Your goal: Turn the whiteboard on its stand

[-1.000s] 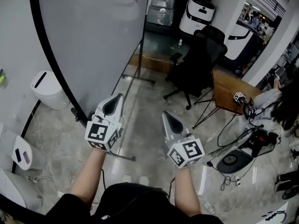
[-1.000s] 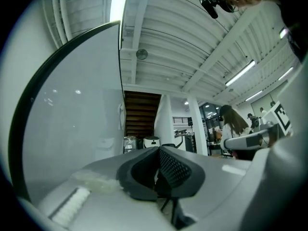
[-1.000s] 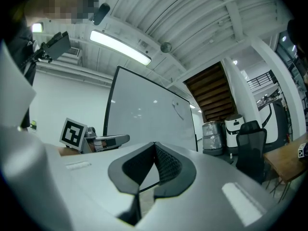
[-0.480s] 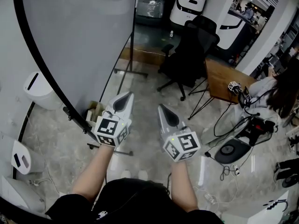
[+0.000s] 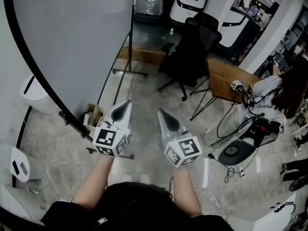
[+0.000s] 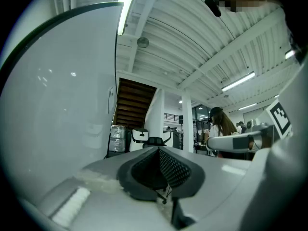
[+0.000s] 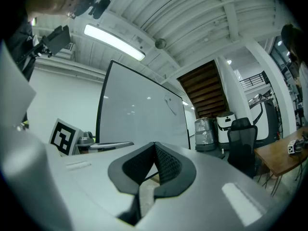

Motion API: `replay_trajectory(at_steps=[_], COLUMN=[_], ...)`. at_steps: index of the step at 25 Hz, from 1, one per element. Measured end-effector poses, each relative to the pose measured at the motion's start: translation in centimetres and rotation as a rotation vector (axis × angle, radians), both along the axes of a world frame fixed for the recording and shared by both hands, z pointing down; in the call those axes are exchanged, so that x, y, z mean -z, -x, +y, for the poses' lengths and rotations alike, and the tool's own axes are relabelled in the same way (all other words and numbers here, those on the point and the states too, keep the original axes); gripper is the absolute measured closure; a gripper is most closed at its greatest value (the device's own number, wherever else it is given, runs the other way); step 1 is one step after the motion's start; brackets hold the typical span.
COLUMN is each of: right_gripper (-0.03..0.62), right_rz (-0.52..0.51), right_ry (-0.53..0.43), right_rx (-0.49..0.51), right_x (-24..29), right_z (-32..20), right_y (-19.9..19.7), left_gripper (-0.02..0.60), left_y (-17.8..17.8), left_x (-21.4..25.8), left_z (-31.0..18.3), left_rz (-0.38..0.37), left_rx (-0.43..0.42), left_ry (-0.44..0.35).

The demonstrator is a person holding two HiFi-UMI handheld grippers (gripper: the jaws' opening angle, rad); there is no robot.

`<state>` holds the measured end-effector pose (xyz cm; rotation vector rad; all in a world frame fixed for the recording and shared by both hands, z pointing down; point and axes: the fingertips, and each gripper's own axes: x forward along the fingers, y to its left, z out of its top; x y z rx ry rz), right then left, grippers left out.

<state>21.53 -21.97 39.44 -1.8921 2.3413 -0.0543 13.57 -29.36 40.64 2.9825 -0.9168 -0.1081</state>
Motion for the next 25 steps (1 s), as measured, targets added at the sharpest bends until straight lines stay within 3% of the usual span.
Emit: replay_trajectory(at_steps=[25], right_gripper=[0.586], right_rz=[0.012], right_ry=[-0.022], right_rx=[0.073], right_x=[0.8], right_z=[-1.9], right_y=[1.1], left_gripper=[0.578], left_y=[2.4], left_x=[0.9], left_z=[-1.1], left_rz=[-0.005], left_rx=[0.055], left_ry=[-0.023])
